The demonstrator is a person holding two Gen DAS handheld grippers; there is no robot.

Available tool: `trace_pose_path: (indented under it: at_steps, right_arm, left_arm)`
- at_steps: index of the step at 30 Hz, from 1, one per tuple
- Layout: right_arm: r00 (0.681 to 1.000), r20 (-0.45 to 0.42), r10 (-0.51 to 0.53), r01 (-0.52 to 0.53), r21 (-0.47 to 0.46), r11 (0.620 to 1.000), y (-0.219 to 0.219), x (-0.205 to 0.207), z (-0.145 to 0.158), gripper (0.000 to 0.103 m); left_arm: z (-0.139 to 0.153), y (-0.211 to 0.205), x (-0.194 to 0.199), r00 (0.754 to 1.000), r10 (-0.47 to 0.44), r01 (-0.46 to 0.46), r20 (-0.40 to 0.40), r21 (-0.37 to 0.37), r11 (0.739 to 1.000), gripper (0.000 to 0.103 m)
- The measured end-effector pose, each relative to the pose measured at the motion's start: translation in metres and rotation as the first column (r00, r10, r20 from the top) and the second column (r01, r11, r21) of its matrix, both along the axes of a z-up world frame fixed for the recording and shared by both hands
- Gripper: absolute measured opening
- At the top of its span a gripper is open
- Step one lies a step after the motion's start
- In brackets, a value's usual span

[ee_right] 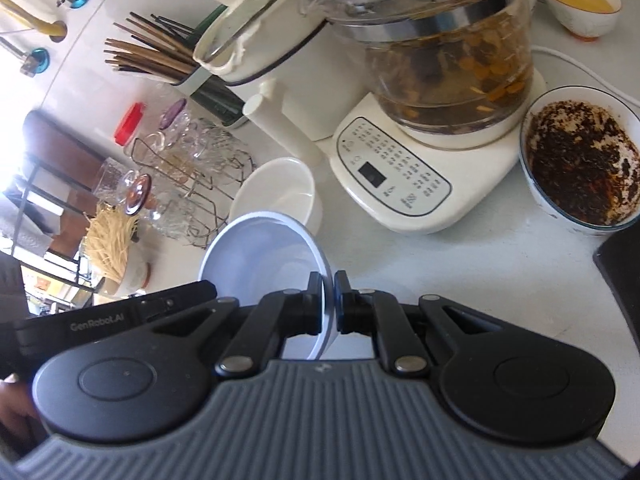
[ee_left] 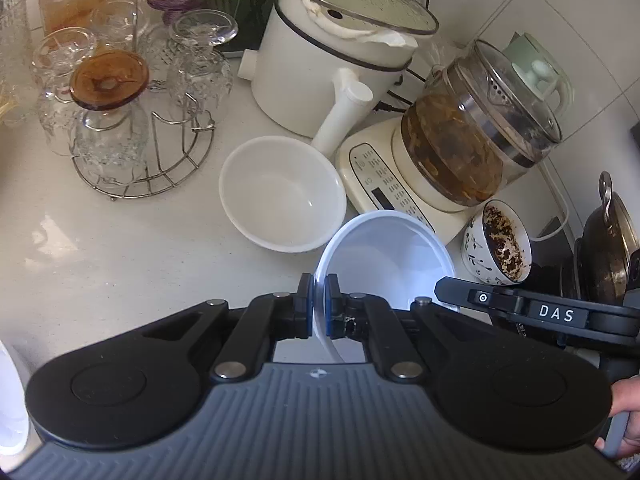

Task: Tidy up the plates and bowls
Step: 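Lift the plastic bowl with both tools and carry it toward the larger bowl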

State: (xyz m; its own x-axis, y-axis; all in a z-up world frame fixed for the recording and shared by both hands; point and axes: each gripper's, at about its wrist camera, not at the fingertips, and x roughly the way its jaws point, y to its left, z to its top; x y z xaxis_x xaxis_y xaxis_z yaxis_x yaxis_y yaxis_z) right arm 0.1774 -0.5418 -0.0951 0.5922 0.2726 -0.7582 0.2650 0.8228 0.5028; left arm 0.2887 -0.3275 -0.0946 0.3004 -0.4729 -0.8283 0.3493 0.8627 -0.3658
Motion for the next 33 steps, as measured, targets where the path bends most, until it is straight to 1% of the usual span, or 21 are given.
trace_pose_path:
  at_steps: [8,15,23,28,30,33]
  right_arm:
    - [1.0,0.007,0.028,-0.029,0.008,1.0,0.013,0.007,0.002,0.008]
    - [0.997,0.029,0.072,-0.073,0.015,0.997,0.036,0.013,0.013,0.008]
    - [0.988,0.056,0.142,-0.143,0.023,0.989,0.069,0.03,0.026,0.008]
    - [0.986,0.059,0.159,-0.161,0.031,0.987,0.093,0.037,0.033,0.008]
    - [0.985,0.059,0.164,-0.166,0.021,0.986,0.105,0.039,0.036,0.008]
    - [0.988,0.047,0.15,-0.152,0.033,0.988,0.122,0.043,0.039,0.009]
  left_arm:
    - [0.006,0.021,-0.006,0.999,0.043,-0.043,0.01,-0.002,0.999,0.006]
    - [0.021,0.051,-0.014,0.993,0.102,-0.101,0.051,-0.009,0.995,0.006]
    - [0.037,0.099,-0.018,0.98,0.183,-0.178,0.078,-0.058,0.982,0.006]
    - [0.044,0.132,-0.018,0.976,0.193,-0.184,0.099,-0.089,0.979,0.006]
    - [0.044,0.147,-0.017,0.976,0.197,-0.188,0.093,-0.1,0.977,0.006]
    - [0.047,0.168,-0.017,0.974,0.205,-0.195,0.096,-0.102,0.975,0.006]
